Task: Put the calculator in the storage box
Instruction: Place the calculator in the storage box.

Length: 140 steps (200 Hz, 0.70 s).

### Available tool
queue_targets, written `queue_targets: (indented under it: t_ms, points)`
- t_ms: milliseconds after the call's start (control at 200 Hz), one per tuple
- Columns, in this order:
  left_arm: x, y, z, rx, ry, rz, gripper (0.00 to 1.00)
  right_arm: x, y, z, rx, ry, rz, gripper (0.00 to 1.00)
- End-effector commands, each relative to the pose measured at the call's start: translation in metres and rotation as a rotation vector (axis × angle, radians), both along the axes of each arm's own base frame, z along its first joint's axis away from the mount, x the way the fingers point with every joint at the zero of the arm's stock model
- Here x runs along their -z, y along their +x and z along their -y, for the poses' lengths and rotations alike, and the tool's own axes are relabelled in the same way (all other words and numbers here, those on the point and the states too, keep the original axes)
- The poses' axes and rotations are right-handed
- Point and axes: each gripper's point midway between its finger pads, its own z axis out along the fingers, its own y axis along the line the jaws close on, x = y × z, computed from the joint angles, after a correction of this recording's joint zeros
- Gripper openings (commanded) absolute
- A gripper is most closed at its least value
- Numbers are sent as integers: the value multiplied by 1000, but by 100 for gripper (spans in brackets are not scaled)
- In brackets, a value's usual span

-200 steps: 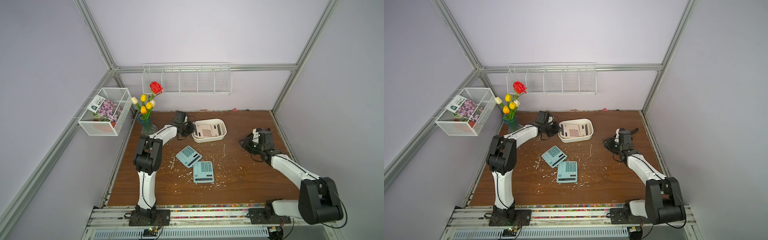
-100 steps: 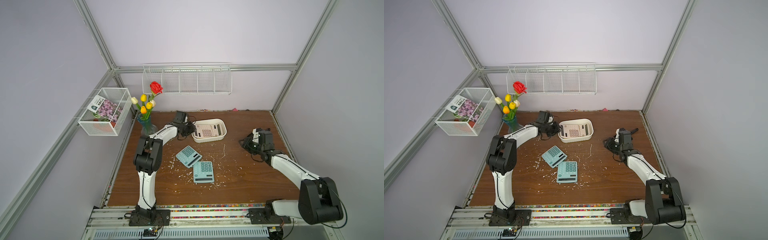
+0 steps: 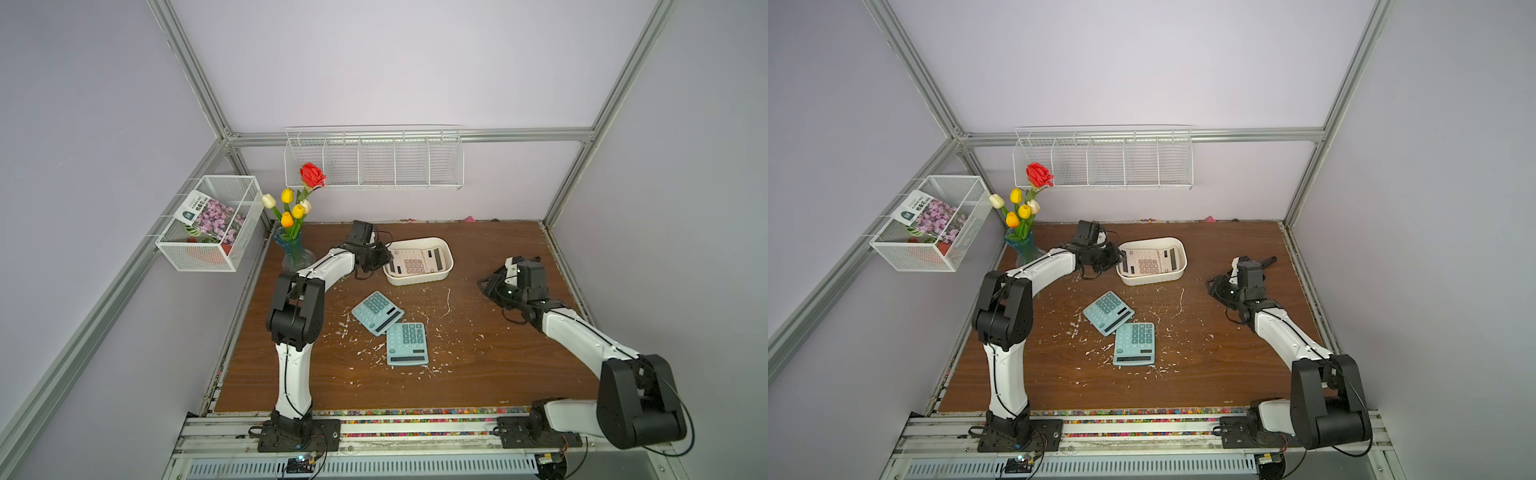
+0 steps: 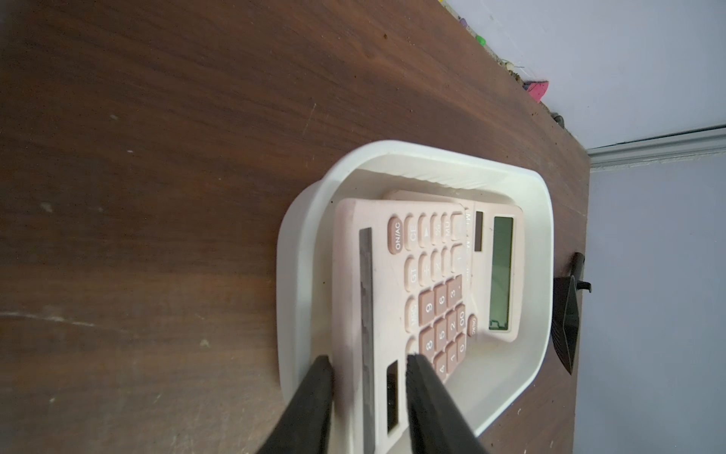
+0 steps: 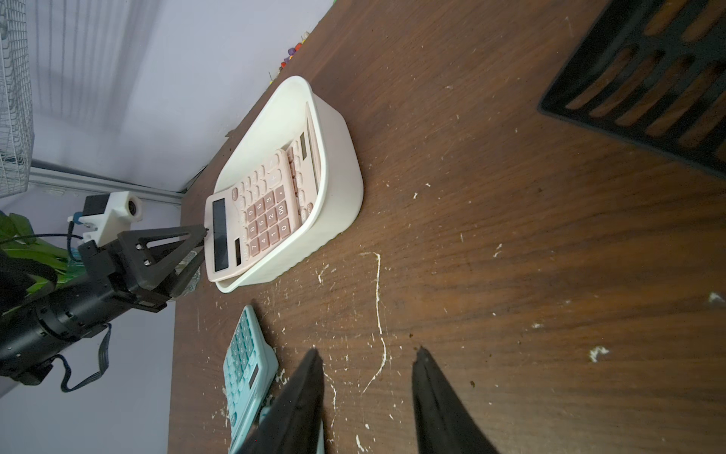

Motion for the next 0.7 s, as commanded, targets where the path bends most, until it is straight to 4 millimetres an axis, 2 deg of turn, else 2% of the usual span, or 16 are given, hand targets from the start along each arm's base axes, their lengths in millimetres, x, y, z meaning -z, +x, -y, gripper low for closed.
queue_targets:
  t_ms: [0, 275, 420, 520, 695]
  points:
    - [-23, 3, -4, 1, 28, 46, 38, 1, -4, -3, -18, -5, 4, 41]
    - [-26, 3, -6, 4, 40, 48, 40, 0, -3, -3, -18, -4, 5, 41]
    - [-34, 3, -8, 0, 41, 62, 40, -3, -2, -4, -21, -3, 12, 41]
    - [-49, 1, -10, -3, 41, 85, 41, -7, -2, -7, -32, 0, 19, 41]
    - [-102, -10, -22, -17, 31, 172, 41, -20, -10, -30, -125, -12, 43, 42]
